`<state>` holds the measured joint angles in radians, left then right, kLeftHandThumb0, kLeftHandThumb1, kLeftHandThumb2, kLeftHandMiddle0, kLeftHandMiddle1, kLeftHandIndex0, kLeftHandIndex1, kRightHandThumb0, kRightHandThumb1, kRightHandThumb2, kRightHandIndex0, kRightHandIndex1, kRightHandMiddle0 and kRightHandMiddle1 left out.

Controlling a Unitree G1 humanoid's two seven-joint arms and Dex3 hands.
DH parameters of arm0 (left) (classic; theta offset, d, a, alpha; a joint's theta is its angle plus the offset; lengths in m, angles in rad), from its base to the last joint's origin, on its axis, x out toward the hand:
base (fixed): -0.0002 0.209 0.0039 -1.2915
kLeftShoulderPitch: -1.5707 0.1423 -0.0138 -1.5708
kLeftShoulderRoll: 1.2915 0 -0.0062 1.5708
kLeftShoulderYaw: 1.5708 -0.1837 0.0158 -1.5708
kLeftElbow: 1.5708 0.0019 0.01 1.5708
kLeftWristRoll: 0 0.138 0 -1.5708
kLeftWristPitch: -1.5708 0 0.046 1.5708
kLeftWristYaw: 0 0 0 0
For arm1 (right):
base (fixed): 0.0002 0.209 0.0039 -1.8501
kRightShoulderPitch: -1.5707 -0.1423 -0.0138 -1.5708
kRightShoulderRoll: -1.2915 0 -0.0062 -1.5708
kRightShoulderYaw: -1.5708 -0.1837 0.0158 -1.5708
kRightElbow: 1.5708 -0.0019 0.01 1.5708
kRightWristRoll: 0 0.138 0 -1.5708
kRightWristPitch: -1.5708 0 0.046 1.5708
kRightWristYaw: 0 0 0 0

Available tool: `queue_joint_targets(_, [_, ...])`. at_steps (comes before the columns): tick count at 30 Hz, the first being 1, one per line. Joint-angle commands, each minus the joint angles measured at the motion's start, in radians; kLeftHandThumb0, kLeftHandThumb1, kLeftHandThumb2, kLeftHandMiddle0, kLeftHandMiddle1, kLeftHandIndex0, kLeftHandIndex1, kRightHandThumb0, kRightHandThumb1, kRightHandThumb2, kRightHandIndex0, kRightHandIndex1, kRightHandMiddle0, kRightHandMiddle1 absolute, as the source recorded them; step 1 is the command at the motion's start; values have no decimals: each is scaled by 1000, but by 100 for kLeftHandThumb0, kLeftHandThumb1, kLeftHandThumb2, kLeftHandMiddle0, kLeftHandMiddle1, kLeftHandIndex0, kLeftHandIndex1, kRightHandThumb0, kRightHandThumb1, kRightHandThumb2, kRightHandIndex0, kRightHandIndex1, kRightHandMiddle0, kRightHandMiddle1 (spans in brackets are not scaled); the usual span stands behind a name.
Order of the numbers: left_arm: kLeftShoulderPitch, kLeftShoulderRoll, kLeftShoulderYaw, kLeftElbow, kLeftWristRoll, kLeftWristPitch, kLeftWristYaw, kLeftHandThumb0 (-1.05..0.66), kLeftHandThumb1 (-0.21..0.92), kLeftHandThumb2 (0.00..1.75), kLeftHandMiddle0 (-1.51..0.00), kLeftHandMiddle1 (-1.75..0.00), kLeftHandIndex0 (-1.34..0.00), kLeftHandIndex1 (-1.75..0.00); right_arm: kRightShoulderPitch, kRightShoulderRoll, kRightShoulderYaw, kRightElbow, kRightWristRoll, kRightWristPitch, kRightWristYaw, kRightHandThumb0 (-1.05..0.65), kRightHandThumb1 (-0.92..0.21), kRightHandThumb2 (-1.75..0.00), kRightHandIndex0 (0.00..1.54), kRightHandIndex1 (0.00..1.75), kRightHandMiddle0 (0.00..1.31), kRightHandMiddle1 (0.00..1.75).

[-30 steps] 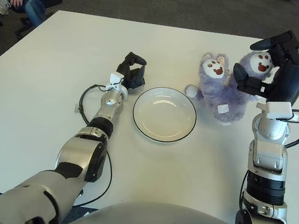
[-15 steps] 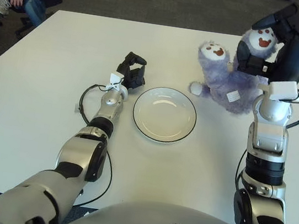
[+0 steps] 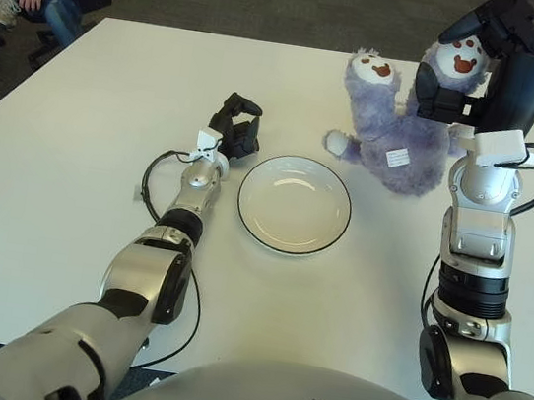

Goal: Put the doll into the plate.

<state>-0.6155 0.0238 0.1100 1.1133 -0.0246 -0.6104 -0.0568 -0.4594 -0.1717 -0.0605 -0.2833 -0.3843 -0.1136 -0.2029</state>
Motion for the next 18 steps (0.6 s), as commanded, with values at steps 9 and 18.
queue_joint_targets(9, [108,-14,-7,73,13,30,-1,-38,67,87,-96,-175,-35,-175,-17,-12,-18,-21,16,-39,-1,-1,-17,-139,67,162,68,159])
queue_joint_targets(18, [106,-9,-11,73,20,27,7,-38,67,87,-92,-175,-35,-175,12,-27,-52,-31,76,-117,12,-1,-16,-139,69,161,69,158])
